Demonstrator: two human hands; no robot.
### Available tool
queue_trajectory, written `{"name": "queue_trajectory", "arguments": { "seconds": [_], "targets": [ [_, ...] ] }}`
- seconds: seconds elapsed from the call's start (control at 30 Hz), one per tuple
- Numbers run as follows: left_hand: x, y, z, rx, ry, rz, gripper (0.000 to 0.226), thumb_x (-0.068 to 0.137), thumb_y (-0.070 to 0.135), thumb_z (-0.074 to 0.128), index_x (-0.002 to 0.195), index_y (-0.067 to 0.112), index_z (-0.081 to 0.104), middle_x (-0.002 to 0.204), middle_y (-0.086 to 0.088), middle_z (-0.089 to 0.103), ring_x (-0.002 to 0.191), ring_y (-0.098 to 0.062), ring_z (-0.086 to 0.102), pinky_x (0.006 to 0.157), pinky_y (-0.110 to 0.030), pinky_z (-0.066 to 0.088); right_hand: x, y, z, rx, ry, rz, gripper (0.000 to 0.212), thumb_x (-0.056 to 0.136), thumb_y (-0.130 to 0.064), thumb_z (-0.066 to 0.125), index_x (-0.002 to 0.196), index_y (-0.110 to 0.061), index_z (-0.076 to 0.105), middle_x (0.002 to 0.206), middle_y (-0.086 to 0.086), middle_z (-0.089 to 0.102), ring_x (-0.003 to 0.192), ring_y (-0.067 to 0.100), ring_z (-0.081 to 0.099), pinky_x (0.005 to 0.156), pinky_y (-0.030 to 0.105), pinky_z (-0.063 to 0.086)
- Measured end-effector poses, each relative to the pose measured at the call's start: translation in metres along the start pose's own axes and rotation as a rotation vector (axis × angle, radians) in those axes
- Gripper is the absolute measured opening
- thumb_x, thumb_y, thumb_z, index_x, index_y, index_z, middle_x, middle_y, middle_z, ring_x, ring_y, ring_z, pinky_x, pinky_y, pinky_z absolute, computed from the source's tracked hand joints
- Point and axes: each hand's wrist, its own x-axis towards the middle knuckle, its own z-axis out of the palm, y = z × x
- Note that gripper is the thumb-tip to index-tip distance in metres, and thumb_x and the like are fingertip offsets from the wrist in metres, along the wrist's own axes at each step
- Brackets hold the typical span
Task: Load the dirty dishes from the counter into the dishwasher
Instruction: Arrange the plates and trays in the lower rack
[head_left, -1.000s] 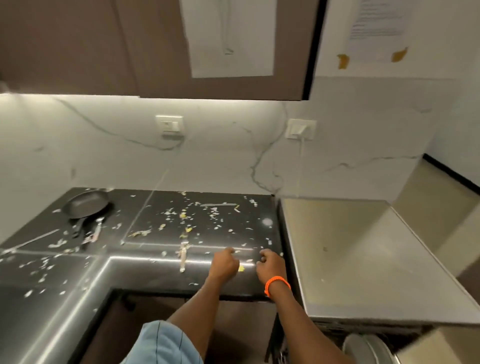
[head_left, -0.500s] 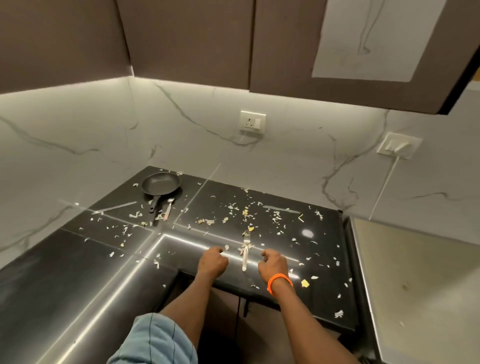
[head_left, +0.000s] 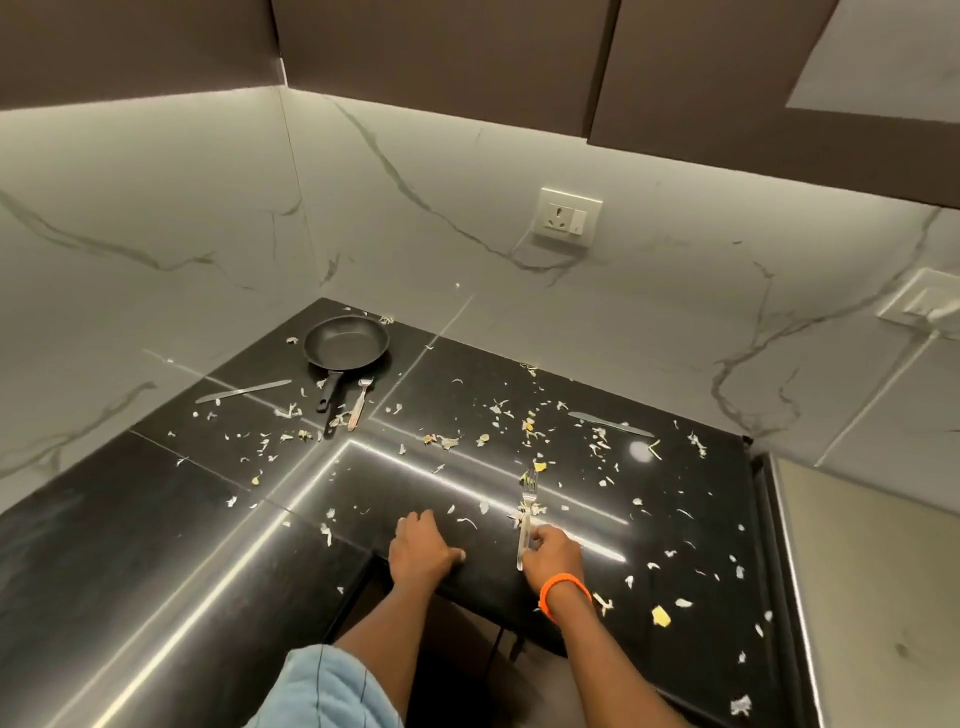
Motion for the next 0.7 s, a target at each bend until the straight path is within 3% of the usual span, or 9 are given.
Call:
{"name": "queue_trajectory", "arguments": {
  "seconds": [0.17, 0.33, 0.5, 0.6, 0.7],
  "targets": [
    [0.027, 0.006, 0.004, 0.093, -0.011, -0.055, 0.106, 0.061, 0.058, 0.089, 0.146, 0.015, 0.042, 0.160, -0.008, 0.031, 0.152, -0.029, 0.022, 0.120, -0.042, 0.033, 0.042, 0.002, 0.019, -0.071, -0.048, 0.039, 0.020, 0.083, -0.024, 0.075, 0.100, -0.015, 0.071, 0.103, 0.006, 0.070, 0.096, 0.024, 0.067, 0.085, 0.032, 0.055],
    [0.052, 0.015, -0.008, 0.109, -0.014, -0.147, 0.110, 0.055, 0.052, 0.095, 0.145, 0.018, 0.041, 0.159, -0.003, 0.033, 0.150, -0.027, 0.026, 0.108, -0.045, 0.047, 0.079, -0.018, 0.035, -0.075, -0.005, 0.024, 0.010, 0.093, -0.020, 0.062, 0.098, -0.015, 0.068, 0.102, 0.008, 0.069, 0.095, 0.028, 0.066, 0.079, 0.035, 0.053],
    [0.071, 0.022, -0.016, 0.142, -0.061, -0.176, 0.136, 0.057, 0.044, 0.097, 0.162, 0.016, 0.014, 0.169, -0.006, 0.011, 0.157, -0.031, 0.006, 0.117, -0.047, 0.037, 0.106, -0.049, 0.051, -0.056, -0.084, 0.007, 0.009, 0.090, -0.021, 0.069, 0.095, -0.014, 0.067, 0.097, 0.006, 0.067, 0.090, 0.026, 0.065, 0.072, 0.032, 0.050],
    [0.086, 0.025, -0.021, 0.175, -0.075, -0.197, 0.132, 0.056, 0.044, 0.098, 0.159, 0.015, 0.021, 0.166, -0.008, 0.018, 0.154, -0.034, 0.015, 0.115, -0.048, 0.041, 0.119, -0.061, 0.063, -0.039, -0.095, 0.018, 0.011, 0.087, -0.025, 0.073, 0.091, -0.017, 0.067, 0.091, 0.004, 0.068, 0.086, 0.023, 0.065, 0.072, 0.033, 0.053],
    [0.103, 0.030, -0.030, 0.214, -0.008, -0.208, 0.089, 0.057, 0.048, 0.096, 0.129, 0.016, 0.055, 0.137, -0.009, 0.054, 0.130, -0.032, 0.051, 0.100, -0.042, 0.051, 0.129, -0.071, 0.072, -0.007, -0.092, 0.030, 0.013, 0.087, -0.027, 0.074, 0.085, -0.019, 0.065, 0.086, 0.002, 0.066, 0.082, 0.021, 0.063, 0.071, 0.033, 0.052]
  ]
}}
